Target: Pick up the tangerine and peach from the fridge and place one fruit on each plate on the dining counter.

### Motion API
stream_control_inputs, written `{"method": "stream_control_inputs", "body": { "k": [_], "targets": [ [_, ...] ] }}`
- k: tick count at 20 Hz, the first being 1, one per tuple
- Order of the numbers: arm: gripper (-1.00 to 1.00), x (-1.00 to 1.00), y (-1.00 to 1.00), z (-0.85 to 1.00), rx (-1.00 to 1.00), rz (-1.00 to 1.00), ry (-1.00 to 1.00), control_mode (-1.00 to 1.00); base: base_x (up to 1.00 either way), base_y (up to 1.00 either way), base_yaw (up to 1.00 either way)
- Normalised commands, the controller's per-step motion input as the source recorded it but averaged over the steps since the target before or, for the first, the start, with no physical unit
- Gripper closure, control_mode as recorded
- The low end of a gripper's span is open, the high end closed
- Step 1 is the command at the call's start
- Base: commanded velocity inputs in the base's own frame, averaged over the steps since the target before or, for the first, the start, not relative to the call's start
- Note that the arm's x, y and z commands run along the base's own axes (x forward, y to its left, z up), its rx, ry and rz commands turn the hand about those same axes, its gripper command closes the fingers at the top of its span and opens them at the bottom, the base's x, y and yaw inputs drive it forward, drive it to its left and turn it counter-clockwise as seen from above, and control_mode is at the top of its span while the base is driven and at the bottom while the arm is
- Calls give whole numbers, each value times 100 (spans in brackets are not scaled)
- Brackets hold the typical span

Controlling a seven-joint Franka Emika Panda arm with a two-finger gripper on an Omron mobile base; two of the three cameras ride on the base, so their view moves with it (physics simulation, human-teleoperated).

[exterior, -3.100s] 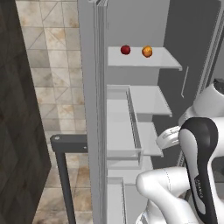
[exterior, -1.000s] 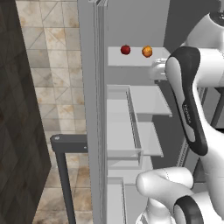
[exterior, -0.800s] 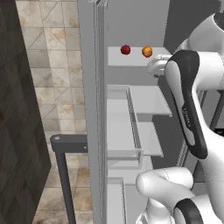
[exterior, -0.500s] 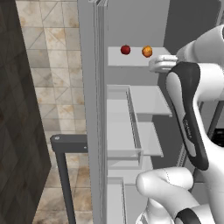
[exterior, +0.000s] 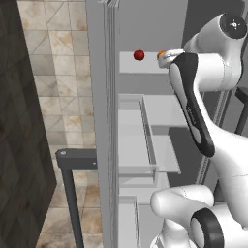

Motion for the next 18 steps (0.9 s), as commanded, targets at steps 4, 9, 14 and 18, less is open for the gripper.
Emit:
{"method": "stream_control_inputs", "body": {
  "k": [4,9,14,18],
  "targets": [
    [-100,63,-54,-32,-2,0,19,-100,0,0,0],
    [-100,50,-24,-44,-1,-1,12,-100,0,0,0],
    [-100,59,-4,-38,0,-4,4,-100,0,0,0],
    [-100,59,-10,-23,-1,-5,0,-100,0,0,0]
  ]
}}
